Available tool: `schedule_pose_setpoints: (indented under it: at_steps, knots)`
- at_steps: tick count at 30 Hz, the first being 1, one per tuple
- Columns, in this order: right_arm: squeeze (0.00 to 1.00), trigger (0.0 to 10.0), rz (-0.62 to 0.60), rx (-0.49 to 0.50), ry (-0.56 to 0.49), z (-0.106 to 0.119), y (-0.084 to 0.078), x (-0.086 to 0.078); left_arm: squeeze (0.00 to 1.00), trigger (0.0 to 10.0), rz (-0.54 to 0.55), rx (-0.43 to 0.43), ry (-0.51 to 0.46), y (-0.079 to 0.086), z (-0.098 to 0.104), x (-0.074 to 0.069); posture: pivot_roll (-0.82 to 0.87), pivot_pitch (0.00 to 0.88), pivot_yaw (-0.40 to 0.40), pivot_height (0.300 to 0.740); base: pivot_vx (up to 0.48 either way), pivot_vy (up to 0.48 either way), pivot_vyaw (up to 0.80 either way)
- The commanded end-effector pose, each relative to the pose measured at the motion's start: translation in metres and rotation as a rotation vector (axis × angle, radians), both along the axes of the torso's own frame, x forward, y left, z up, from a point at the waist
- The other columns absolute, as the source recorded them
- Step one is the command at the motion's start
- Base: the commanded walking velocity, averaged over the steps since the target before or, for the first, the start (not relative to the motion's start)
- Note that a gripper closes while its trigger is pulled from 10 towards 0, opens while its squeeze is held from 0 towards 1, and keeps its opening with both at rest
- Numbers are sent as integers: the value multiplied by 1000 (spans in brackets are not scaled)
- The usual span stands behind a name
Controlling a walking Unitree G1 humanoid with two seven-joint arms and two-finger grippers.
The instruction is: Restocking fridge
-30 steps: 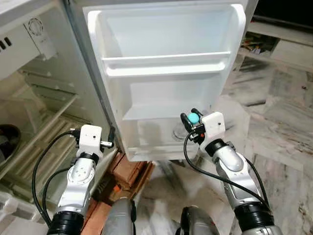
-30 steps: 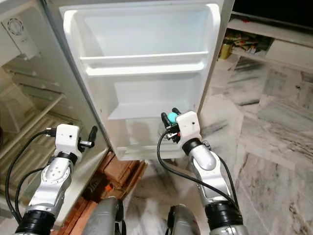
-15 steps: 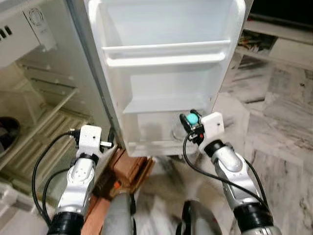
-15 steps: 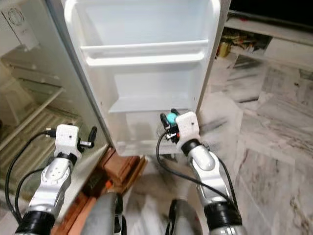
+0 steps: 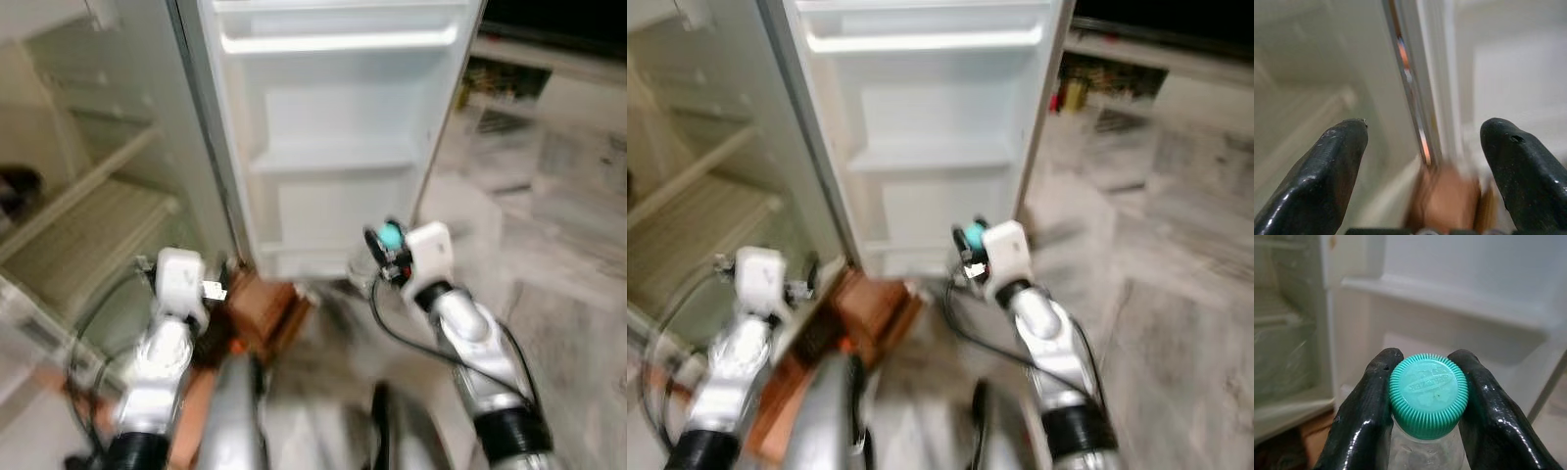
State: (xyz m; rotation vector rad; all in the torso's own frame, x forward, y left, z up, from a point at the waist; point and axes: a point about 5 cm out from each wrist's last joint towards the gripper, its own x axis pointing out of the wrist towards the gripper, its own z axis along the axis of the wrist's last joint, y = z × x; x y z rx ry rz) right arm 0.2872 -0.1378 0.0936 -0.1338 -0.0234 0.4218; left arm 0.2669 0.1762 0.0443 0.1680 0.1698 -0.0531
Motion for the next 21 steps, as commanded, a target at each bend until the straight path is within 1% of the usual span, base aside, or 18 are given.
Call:
schedule_pose_setpoints:
  at_steps: [1,5,12,14,21]
  knots:
    - [0,10000,12,7,-54,11,5,4,0,10000,-6,18,-52,3,14,9,29,15,17,580,0,0,0]
    - [0,10000,12,3,-67,13,6,5,0,10000,-5,18,-55,3,14,9,28,22,21,580,0,0,0]
    - [0,10000,13,-39,-134,20,7,10,0,10000,-9,10,-69,3,16,10,29,19,23,580,0,0,0]
    - [0,10000,1,-63,-165,24,4,15,0,10000,-9,8,-69,3,16,10,30,16,24,580,281,0,0]
    - [0,10000,-24,-88,-195,30,-2,22,0,10000,-11,9,-68,2,16,11,29,13,22,580,299,0,0]
